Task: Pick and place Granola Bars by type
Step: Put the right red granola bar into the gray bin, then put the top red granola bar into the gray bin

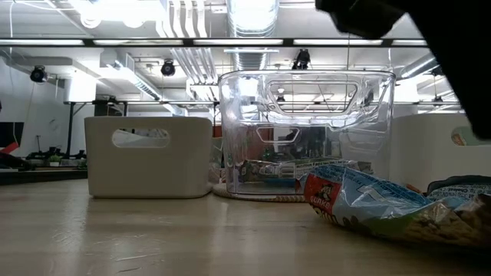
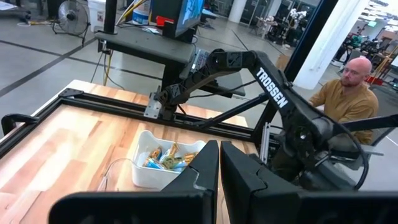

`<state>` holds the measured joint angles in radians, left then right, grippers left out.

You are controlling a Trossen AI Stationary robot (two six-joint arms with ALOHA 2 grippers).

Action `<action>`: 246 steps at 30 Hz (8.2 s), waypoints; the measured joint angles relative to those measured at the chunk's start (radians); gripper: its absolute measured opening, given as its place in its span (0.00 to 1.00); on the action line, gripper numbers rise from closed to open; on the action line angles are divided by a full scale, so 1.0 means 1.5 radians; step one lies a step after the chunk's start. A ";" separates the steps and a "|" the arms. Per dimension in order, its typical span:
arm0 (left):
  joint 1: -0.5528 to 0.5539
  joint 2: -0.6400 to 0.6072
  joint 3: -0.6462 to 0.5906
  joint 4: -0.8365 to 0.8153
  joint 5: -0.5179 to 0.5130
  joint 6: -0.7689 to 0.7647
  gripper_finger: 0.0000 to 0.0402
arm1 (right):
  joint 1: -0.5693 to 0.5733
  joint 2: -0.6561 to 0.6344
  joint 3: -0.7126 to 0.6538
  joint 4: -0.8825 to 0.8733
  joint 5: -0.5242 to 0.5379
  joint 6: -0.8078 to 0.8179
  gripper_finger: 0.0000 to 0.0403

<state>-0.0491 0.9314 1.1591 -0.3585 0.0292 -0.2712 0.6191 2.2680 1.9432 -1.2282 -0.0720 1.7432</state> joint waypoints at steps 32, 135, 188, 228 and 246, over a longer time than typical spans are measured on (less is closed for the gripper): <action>0.000 0.000 0.000 -0.001 0.000 -0.032 0.00 | -0.005 -0.007 -0.131 0.118 -0.039 -0.063 0.49; 0.000 -0.125 -0.002 -0.175 -0.230 0.037 0.00 | -0.403 -0.243 -0.131 0.517 0.020 -0.976 0.11; 0.000 -0.120 -0.002 -0.175 -0.230 0.022 0.00 | -0.391 -0.136 -0.131 0.522 -0.117 -1.042 0.25; 0.000 -0.120 -0.002 -0.176 -0.230 0.016 0.00 | -0.368 -0.156 -0.131 0.510 -0.114 -0.948 0.23; -0.003 -0.106 -0.002 -0.133 -0.134 -0.049 0.00 | -0.238 -0.303 -0.131 0.509 -0.034 -0.853 0.02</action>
<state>-0.0530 0.7728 1.1568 -0.5580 -0.1717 -0.3440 0.2621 1.8131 1.7466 -0.4645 -0.1225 0.4640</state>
